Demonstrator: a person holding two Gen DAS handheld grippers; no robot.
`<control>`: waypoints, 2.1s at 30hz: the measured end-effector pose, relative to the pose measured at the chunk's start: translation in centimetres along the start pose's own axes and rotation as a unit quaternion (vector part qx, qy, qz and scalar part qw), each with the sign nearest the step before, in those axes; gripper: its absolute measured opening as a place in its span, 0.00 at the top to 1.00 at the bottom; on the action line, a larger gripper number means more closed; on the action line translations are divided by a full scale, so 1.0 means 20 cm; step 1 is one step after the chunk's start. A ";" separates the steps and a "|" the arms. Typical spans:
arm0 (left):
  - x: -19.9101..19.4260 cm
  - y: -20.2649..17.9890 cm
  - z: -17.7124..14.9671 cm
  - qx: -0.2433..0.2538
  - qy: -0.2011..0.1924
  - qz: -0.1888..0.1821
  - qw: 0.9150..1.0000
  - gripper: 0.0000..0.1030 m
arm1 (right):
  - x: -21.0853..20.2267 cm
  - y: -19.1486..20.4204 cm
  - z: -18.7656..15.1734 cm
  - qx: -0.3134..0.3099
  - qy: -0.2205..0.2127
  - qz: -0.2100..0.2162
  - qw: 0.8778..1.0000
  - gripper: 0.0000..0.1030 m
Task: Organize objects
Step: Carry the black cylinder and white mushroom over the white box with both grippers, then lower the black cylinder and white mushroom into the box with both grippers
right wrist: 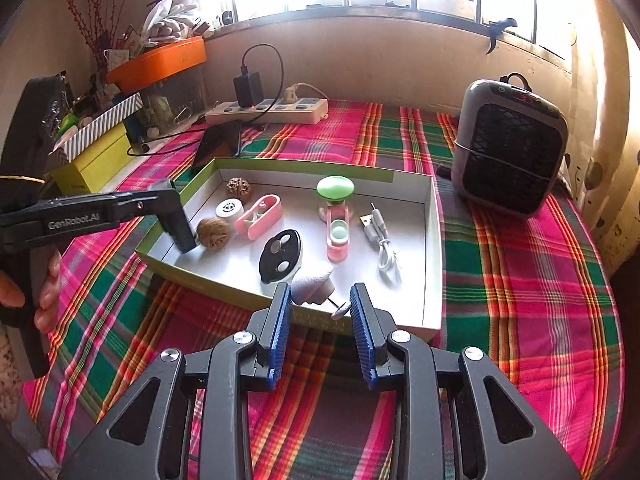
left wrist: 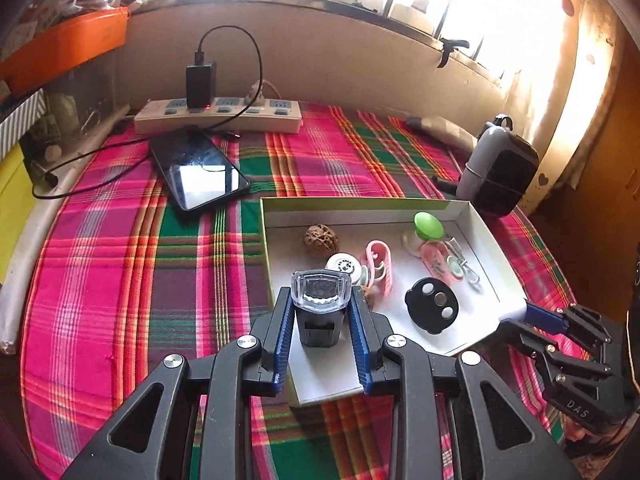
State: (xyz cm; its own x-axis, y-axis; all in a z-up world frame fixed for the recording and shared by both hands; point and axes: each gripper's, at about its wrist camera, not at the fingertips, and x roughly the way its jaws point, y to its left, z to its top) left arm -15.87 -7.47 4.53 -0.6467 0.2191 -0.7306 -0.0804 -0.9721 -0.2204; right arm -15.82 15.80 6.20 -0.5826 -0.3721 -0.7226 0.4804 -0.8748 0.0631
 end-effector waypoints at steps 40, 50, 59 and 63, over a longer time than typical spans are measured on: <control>0.19 -0.04 0.09 0.020 0.024 0.028 0.999 0.76 | 0.11 -0.06 0.08 0.012 0.001 -0.005 1.000 0.70; 0.23 -0.06 0.08 0.017 0.041 0.030 0.999 0.76 | 0.11 -0.06 0.08 0.013 0.001 -0.005 1.000 0.70; 0.23 -0.07 0.08 0.018 0.041 0.036 0.998 0.76 | 0.14 -0.07 0.10 0.013 0.004 -0.008 1.000 0.70; 0.23 -0.07 0.08 0.021 0.042 0.038 0.998 0.76 | 0.17 -0.08 0.10 0.014 0.008 -0.007 1.000 0.70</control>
State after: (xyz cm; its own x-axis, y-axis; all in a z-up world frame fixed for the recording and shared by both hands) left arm -20.04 -5.26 2.45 -0.5866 0.1485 -0.7962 -0.0656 -0.9885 -0.1361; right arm -19.96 15.33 5.10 -0.5781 -0.3540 -0.7352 0.4535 -0.8884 0.0713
